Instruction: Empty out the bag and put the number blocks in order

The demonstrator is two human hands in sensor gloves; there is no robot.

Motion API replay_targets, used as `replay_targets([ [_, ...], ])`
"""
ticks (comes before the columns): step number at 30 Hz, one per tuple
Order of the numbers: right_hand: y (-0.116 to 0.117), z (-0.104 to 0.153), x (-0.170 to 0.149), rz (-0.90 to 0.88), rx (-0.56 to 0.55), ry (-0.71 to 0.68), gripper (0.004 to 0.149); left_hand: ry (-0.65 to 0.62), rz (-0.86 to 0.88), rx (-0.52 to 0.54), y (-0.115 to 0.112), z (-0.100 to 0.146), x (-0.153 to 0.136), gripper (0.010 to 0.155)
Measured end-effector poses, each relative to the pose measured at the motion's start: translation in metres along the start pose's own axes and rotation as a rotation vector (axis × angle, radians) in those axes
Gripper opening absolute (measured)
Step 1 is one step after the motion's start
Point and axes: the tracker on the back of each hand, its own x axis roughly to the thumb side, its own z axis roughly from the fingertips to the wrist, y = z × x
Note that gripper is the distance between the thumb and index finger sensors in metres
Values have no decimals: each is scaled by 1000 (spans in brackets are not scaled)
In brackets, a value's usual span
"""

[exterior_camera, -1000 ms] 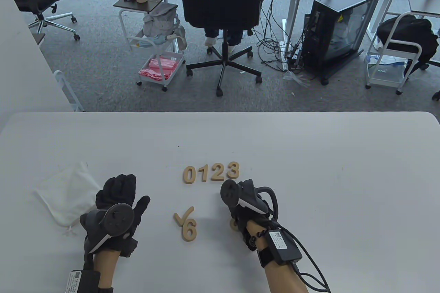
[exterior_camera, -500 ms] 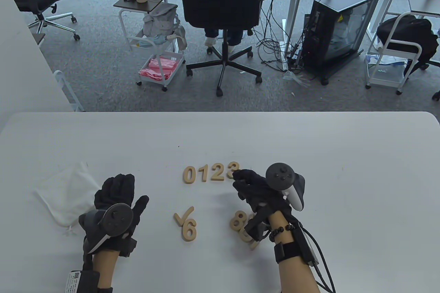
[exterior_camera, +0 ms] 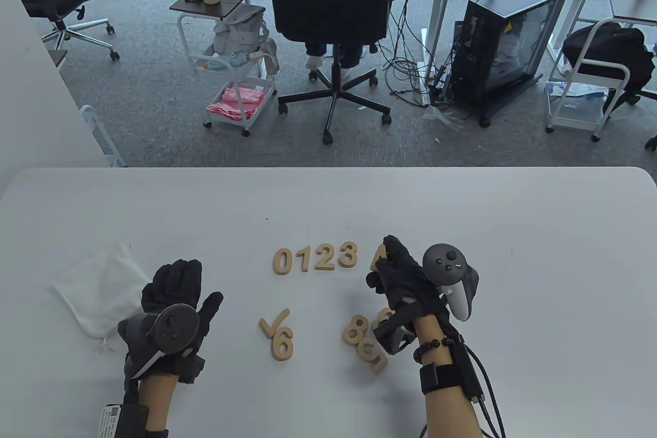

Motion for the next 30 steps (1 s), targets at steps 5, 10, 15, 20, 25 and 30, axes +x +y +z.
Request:
replay_targets([
  [5,-10,4,-2,-84,-42,63,49,-7,0,-12,-2,-1,1,75],
  [10,-15,2,6,-108,-49,91,46,-21,-10,-5,0,-2,5,75],
  [15,-25,-18,13,24,-81,117,44,-25,-16,1,1,-2,6,75],
  [20,-24,-54,14,250,-79,194,45,-27,-25,-1,1,-2,7,75],
  [25,-1,-82,9,465,-112,279,45,-24,-27,0,1,-1,7,75],
  [30,22,-102,-3,556,-145,384,46,-19,-25,-2,1,-1,6,75],
])
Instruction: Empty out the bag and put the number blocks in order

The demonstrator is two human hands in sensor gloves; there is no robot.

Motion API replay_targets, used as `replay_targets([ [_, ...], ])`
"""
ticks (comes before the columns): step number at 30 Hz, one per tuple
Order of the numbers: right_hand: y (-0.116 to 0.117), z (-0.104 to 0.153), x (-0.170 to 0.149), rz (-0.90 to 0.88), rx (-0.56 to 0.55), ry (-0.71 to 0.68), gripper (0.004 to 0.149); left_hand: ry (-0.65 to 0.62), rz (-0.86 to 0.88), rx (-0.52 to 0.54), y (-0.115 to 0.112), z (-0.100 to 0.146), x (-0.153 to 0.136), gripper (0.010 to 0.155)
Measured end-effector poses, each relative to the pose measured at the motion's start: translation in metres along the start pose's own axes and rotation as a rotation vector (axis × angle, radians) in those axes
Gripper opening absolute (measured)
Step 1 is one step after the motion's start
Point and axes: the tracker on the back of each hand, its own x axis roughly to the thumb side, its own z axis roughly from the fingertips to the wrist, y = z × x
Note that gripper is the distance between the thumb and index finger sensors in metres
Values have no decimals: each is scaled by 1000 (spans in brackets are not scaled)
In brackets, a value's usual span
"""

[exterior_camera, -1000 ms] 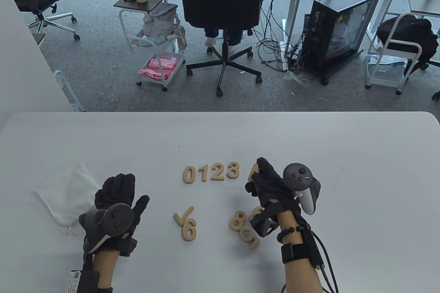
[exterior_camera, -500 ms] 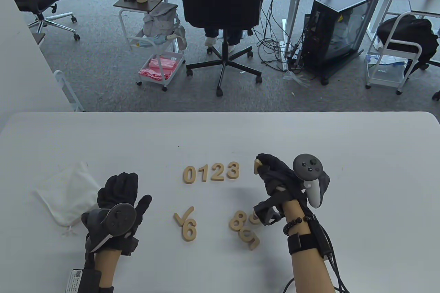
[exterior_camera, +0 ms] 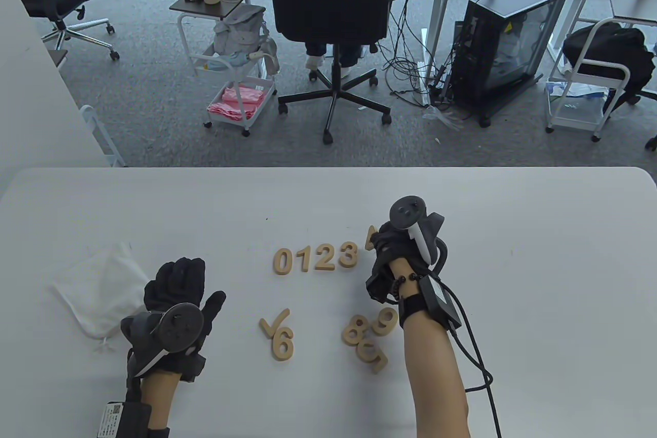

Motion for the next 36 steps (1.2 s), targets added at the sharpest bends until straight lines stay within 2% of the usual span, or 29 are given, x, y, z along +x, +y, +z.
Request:
replay_targets([
  [3,14,-8,-1,115,7,33,46,1,1,2,0,0,0,75],
  [9,29,-17,-6,143,19,85,45,6,6,6,1,0,-2,75],
  [21,39,-23,-4,212,24,72,41,10,3,1,2,0,-2,75],
  [36,47,-23,5,414,-5,-21,39,14,6,0,2,-1,-2,75],
])
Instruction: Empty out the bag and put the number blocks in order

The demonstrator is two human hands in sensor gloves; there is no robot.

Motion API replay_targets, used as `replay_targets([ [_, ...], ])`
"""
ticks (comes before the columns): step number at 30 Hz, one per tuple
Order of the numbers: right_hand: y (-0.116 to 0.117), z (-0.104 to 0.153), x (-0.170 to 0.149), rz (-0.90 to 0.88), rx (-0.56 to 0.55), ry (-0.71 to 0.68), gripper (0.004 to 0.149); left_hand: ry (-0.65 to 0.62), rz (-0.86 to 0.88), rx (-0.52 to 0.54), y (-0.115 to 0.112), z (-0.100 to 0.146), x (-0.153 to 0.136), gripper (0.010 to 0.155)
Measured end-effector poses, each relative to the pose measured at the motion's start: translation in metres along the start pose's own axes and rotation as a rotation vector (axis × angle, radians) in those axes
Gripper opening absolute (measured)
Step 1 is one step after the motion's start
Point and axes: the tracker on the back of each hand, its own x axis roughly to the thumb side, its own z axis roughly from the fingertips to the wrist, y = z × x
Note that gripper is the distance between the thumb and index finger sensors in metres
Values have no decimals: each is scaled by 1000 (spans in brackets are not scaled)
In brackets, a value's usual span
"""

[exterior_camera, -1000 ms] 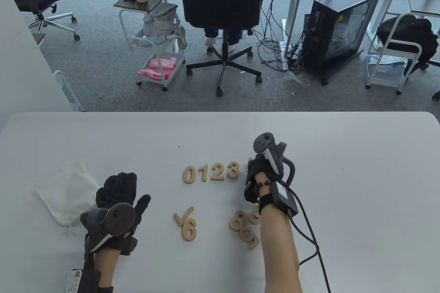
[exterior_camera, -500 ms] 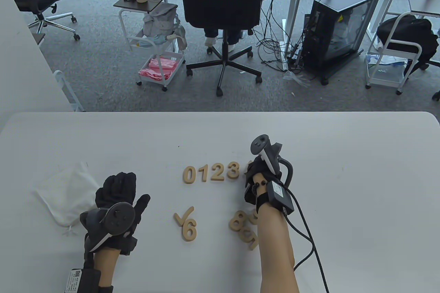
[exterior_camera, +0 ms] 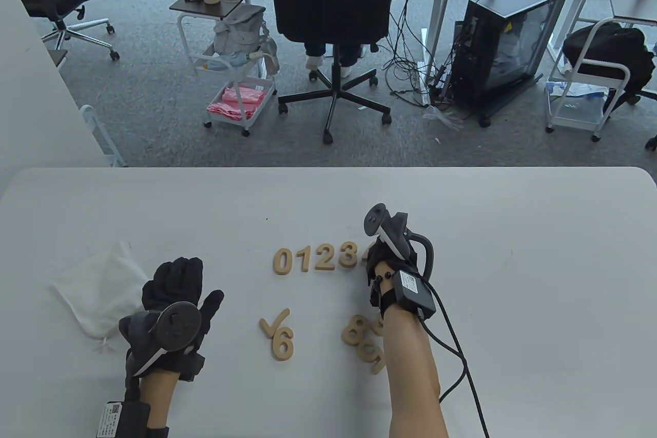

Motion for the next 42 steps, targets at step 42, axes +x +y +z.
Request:
replay_targets([
  [42,-56,195,-66,-107,-29,-627,60,-33,24,12,1,4,5,75],
])
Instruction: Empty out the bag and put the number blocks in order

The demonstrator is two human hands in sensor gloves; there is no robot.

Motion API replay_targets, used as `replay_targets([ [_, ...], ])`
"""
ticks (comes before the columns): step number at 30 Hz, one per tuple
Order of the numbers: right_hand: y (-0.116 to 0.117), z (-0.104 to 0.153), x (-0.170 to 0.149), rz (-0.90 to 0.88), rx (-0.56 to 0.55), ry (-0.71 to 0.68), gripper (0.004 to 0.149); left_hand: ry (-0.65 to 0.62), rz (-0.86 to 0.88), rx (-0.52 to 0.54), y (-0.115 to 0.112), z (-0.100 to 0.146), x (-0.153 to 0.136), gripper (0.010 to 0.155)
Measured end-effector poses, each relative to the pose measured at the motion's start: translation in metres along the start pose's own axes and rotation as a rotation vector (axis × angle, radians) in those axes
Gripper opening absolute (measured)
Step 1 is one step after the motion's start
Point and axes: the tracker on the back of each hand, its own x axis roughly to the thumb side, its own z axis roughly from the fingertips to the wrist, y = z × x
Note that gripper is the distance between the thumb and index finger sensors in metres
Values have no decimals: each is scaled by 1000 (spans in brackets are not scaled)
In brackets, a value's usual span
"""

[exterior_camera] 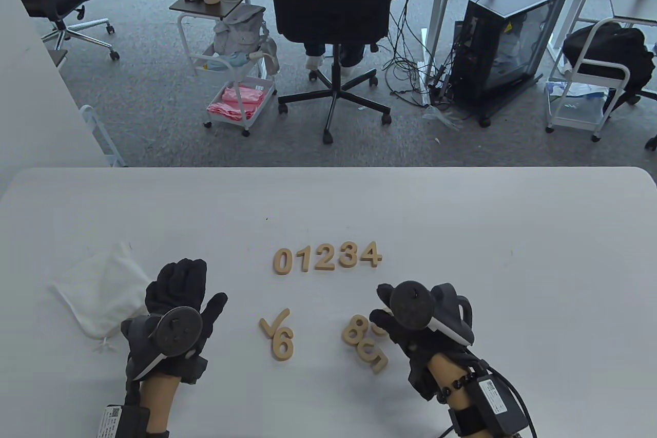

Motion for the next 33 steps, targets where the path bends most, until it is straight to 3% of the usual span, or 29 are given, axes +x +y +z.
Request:
replay_targets([
  [9,46,5,23,234,88,-28,63,-1,-3,-3,-1,-1,0,75],
  [21,74,2,25,273,181,-6,68,7,-11,-3,0,0,1,75],
  [33,94,-2,34,389,192,18,71,7,-9,-8,0,0,1,75],
])
